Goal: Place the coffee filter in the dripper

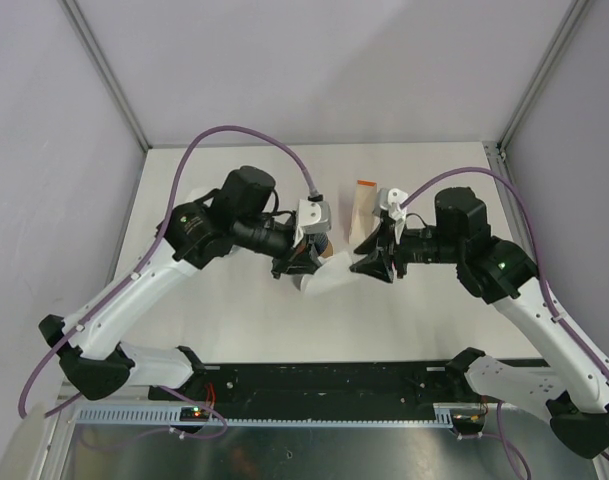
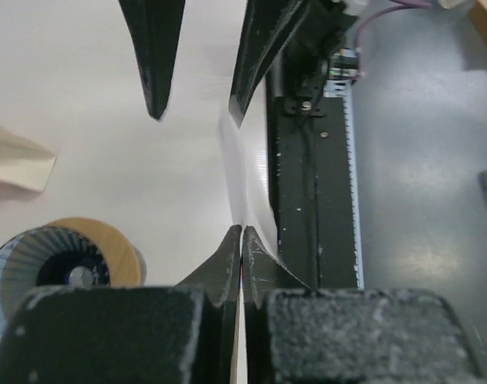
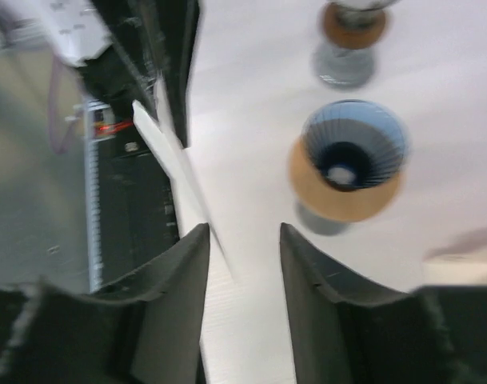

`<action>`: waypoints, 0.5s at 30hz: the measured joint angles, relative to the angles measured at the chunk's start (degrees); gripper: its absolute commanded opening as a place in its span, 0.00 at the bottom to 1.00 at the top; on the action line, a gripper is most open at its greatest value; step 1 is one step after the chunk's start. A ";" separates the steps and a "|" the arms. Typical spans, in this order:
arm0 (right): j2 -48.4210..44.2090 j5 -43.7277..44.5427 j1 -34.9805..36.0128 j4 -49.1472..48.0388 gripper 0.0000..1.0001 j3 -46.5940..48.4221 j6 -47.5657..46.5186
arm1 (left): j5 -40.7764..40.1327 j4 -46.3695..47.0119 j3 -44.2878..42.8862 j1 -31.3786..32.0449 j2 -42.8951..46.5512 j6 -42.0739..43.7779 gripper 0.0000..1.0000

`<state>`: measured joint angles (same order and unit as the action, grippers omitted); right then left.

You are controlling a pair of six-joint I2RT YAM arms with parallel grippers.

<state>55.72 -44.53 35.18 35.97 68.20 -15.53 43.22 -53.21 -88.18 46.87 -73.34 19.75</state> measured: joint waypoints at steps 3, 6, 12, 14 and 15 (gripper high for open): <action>0.20 8.74 -0.02 -3.15 0.58 0.09 3.72 | -7.69 0.81 -0.26 0.07 -0.57 -4.63 0.00; 0.15 21.00 0.44 -6.34 0.64 0.09 8.63 | -21.09 3.41 -0.66 0.20 -0.92 -10.03 0.00; -0.13 47.41 9.75 -12.85 0.80 0.15 18.82 | -43.56 10.47 -1.42 0.13 -0.35 -19.04 0.00; 0.76 55.67 16.28 -15.96 0.79 0.22 20.13 | -48.04 12.55 -1.88 0.15 -0.15 -21.73 0.00; 1.64 59.56 19.54 -17.84 0.77 0.31 20.37 | -49.83 13.44 -1.99 0.13 -0.04 -23.06 0.00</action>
<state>57.36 15.03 54.72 18.13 68.51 4.84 -6.61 -39.77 -90.17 47.00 -73.38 -3.31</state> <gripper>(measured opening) 0.794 0.007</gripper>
